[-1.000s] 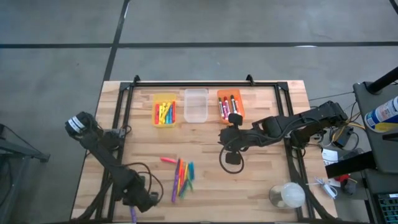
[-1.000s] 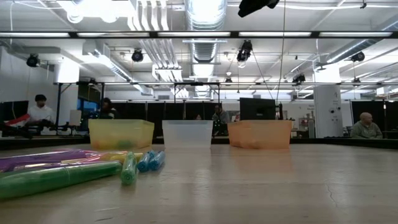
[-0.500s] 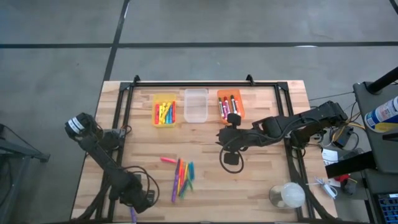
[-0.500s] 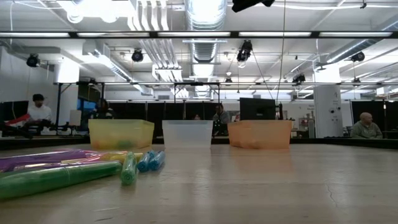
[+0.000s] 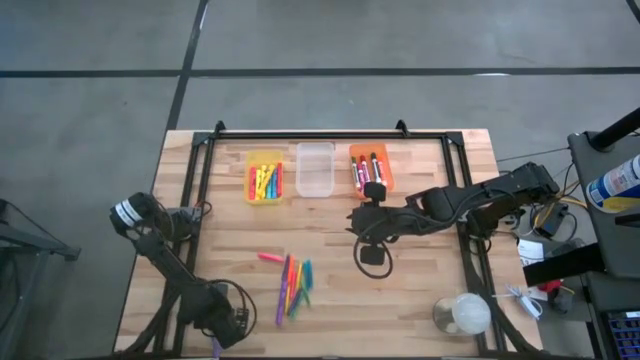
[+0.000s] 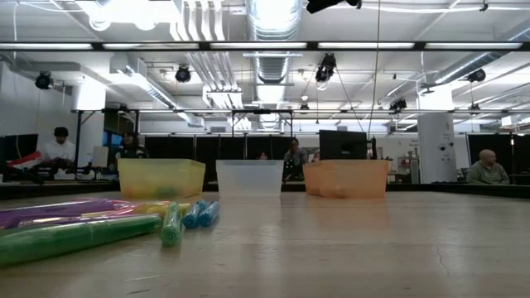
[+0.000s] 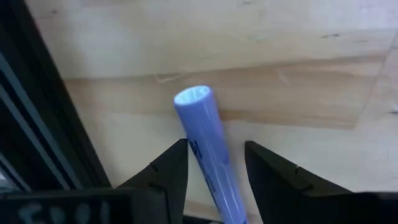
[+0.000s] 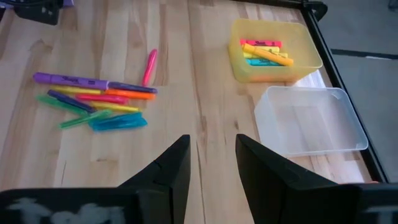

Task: Pick & Place Markers
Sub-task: Put the light purple highlighter pen into the yellow bin

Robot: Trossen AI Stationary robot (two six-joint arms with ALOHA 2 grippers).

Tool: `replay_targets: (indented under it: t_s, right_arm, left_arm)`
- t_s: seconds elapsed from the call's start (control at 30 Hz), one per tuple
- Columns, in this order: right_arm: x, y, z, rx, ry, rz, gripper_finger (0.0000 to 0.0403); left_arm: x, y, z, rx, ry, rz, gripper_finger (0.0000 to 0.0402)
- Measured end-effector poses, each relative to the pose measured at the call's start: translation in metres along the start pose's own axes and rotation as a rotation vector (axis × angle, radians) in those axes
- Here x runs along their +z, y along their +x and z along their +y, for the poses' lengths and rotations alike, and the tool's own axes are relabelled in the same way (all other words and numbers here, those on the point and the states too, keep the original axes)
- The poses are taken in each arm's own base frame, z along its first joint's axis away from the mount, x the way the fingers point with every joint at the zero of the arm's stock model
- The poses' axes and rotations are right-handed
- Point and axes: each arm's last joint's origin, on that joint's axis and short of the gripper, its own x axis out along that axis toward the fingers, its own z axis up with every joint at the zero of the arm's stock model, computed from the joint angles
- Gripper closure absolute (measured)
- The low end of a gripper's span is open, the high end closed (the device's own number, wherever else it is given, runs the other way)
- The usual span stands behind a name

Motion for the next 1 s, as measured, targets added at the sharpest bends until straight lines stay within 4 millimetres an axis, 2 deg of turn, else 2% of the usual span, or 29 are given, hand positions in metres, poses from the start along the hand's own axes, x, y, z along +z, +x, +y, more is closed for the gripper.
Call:
replay_targets:
  t_s: [0.23,0.53,0.7,0.83,1.0]
  right_arm:
    - [0.0,0.001,0.0,0.0,0.0,-0.001,0.0282]
    - [-0.003,-0.003,-0.001,-0.003,-0.01,0.023,0.0282]
    - [-0.006,-0.009,-0.004,0.029,-0.016,0.057,0.0282]
    - [-0.007,-0.01,-0.004,0.033,-0.029,0.062,0.0282]
    - [-0.006,-0.01,-0.005,0.033,-0.038,0.052,0.0282]
  left_arm:
    - [0.0,0.009,-0.006,-0.002,0.007,0.001,0.0255]
    - [0.005,0.005,-0.014,-0.065,-0.001,-0.022,0.0341]
    - [0.014,0.001,-0.022,-0.099,-0.012,-0.065,0.0347]
    - [0.022,-0.012,-0.025,-0.148,0.004,-0.108,0.0346]
    - [0.045,-0.043,-0.022,-0.295,0.026,-0.328,0.0346]
